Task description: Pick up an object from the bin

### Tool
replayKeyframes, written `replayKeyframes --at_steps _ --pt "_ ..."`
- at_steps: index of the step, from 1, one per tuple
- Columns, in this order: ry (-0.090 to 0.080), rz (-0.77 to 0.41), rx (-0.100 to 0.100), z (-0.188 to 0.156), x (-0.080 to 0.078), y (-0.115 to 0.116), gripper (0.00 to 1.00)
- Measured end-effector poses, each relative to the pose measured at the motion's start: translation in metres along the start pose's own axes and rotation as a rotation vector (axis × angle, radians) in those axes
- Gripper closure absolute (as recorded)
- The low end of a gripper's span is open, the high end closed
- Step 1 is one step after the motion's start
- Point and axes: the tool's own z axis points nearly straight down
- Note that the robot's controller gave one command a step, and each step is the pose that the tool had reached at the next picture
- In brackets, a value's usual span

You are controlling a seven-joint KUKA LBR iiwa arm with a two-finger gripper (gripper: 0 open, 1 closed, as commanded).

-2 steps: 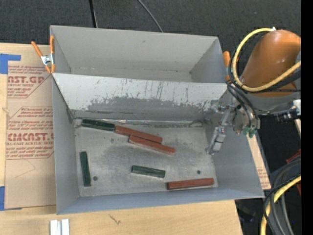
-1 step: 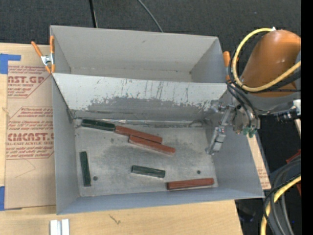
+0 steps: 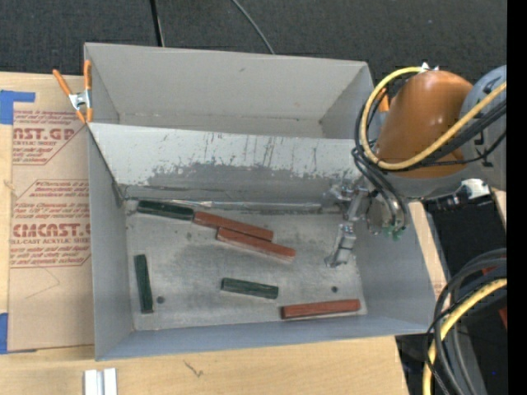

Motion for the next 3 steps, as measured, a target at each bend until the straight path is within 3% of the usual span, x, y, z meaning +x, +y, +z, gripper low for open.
replayKeyframes --at_steps 1,2,3 --pt "0.007 -0.193 0.000 0.030 0.008 0.057 0.00" --pt "-0.001 -0.213 -0.005 0.080 -0.005 0.054 0.00" --pt "0.006 -0.119 -0.002 0.129 -0.026 0.083 1.00"
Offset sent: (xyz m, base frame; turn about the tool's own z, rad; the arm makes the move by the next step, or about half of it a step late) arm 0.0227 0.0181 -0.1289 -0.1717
